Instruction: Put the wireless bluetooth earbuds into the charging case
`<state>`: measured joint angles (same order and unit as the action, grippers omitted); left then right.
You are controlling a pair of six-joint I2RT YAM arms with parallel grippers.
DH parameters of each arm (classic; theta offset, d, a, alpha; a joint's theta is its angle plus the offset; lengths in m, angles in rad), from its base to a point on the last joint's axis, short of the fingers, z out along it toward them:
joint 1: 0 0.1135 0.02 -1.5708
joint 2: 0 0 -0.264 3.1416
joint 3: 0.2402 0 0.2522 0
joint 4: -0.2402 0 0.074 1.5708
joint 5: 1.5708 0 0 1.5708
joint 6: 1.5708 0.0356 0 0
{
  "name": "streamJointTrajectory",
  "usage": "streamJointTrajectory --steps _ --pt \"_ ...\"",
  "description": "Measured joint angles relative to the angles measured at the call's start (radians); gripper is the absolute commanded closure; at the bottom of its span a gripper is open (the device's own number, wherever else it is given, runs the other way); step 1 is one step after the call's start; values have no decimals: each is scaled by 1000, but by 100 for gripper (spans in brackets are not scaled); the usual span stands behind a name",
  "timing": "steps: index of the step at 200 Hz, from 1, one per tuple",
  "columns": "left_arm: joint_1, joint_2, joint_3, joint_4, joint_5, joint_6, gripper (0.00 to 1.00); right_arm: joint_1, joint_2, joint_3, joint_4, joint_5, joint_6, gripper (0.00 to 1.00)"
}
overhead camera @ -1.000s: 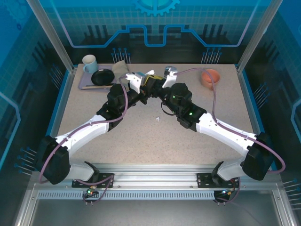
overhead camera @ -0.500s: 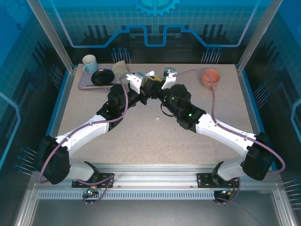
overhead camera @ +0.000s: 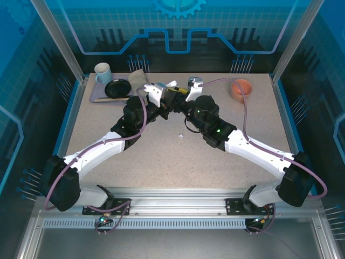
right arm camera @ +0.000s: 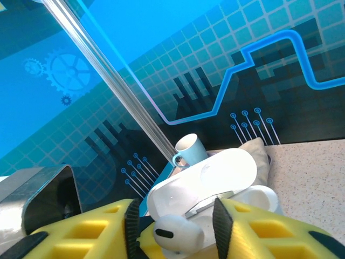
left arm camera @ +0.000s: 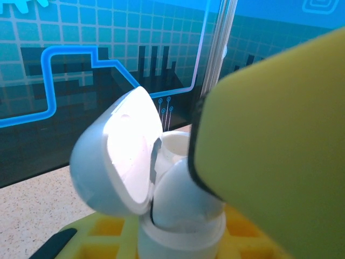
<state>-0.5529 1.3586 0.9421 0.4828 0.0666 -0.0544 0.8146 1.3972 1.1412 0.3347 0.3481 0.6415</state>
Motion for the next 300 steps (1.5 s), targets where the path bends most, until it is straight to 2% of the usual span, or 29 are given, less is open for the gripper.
streamJointTrajectory --steps 95,154,243,274,293,300 --pt "0 0 0 0 -3 1 100 -32 0 26 -46 -38 70 47" --pt "0 -18 0 35 -2 3 100 -92 -20 25 -70 -61 119 43" --pt "-2 -30 -8 47 5 5 100 -98 -155 -12 -161 -111 192 38" --pt "-2 -31 -34 44 23 11 100 -101 -220 -16 -259 -151 219 40" --pt "-2 -31 -56 44 48 20 100 -109 -240 -14 -325 -200 239 46" --pt "0 -31 -64 44 60 26 100 -113 -241 -13 -343 -220 249 54"
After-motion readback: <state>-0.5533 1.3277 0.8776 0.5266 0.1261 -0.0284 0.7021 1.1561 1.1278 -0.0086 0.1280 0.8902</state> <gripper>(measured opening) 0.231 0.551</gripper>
